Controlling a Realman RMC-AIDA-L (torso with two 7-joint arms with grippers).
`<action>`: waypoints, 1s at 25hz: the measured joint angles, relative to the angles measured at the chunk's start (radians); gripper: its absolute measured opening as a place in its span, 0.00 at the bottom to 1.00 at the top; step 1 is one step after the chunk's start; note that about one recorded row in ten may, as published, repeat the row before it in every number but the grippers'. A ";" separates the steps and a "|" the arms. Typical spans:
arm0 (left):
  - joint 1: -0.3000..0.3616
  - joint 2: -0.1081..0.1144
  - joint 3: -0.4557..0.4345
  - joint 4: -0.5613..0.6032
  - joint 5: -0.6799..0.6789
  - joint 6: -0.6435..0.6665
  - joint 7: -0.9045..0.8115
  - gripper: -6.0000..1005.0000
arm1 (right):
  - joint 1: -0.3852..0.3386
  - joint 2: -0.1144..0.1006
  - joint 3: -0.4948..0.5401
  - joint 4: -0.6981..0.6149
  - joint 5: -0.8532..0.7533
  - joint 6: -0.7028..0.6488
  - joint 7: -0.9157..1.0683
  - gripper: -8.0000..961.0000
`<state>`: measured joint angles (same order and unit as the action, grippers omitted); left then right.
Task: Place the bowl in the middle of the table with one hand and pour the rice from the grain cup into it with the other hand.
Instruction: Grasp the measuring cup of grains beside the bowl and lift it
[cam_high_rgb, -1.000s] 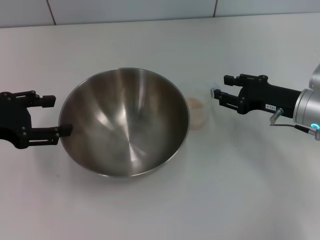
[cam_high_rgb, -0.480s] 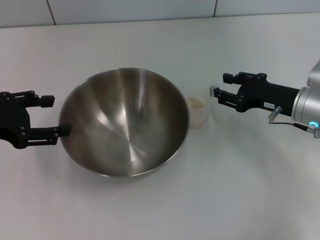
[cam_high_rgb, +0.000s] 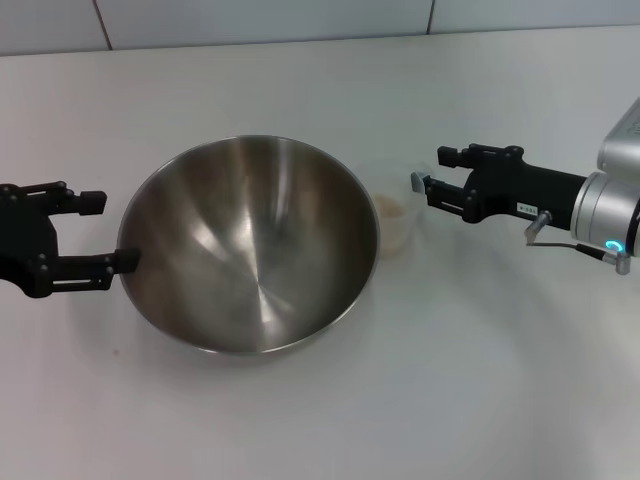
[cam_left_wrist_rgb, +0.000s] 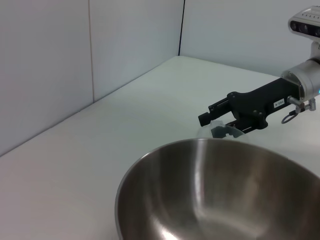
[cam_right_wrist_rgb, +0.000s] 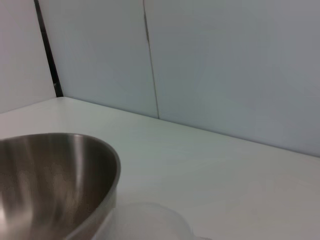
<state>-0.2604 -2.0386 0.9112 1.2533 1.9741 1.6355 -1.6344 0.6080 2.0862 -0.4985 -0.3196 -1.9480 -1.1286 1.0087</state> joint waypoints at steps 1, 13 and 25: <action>0.001 0.000 0.000 0.000 0.000 0.000 0.000 0.81 | 0.000 0.000 0.000 0.000 0.000 0.000 0.000 0.46; 0.004 0.003 -0.011 0.000 0.000 0.000 0.013 0.81 | 0.000 0.000 0.006 0.048 0.022 -0.012 -0.140 0.41; 0.002 0.003 -0.014 0.000 0.001 0.000 0.013 0.81 | 0.001 -0.001 0.013 0.060 0.039 -0.005 -0.156 0.12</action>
<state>-0.2580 -2.0356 0.8973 1.2534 1.9752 1.6356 -1.6213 0.6087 2.0855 -0.4859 -0.2593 -1.9087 -1.1336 0.8524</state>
